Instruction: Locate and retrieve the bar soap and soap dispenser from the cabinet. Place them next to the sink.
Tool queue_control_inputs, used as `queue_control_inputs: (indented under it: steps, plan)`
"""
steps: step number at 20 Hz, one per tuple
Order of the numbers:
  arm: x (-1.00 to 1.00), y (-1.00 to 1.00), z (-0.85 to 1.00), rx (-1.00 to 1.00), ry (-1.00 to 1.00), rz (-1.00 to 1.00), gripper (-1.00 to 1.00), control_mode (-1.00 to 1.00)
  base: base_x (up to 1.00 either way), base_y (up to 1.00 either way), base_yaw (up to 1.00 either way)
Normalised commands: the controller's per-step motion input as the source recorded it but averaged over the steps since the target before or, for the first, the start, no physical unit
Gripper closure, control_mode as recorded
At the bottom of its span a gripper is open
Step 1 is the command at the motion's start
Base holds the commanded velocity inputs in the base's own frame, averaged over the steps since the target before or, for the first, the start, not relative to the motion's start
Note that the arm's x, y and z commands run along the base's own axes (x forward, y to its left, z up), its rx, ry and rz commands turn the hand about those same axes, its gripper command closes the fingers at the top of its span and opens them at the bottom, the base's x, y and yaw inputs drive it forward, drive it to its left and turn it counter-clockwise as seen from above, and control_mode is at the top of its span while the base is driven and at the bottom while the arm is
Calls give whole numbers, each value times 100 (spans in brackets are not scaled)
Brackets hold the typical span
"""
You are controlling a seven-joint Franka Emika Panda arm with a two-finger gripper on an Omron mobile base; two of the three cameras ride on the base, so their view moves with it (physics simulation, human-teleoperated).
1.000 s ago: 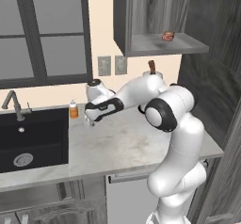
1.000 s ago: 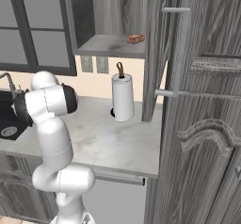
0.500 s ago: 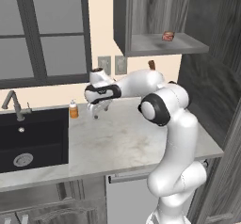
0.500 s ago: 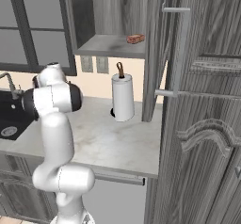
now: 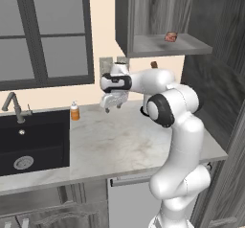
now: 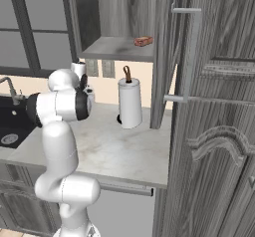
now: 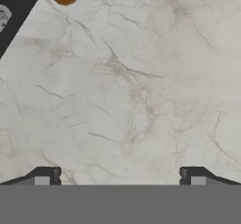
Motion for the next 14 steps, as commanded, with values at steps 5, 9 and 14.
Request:
queue_control_inputs:
  steps: [5,9,14]
  plan:
    - [-31,-36,-2,2,-1,-25,-100,-100,0,0,0]
    - [-33,-36,-4,0,-3,-25,-100,-100,0,0,0]
    - [-29,-18,1,-2,-7,-29,-100,-100,0,0,0]
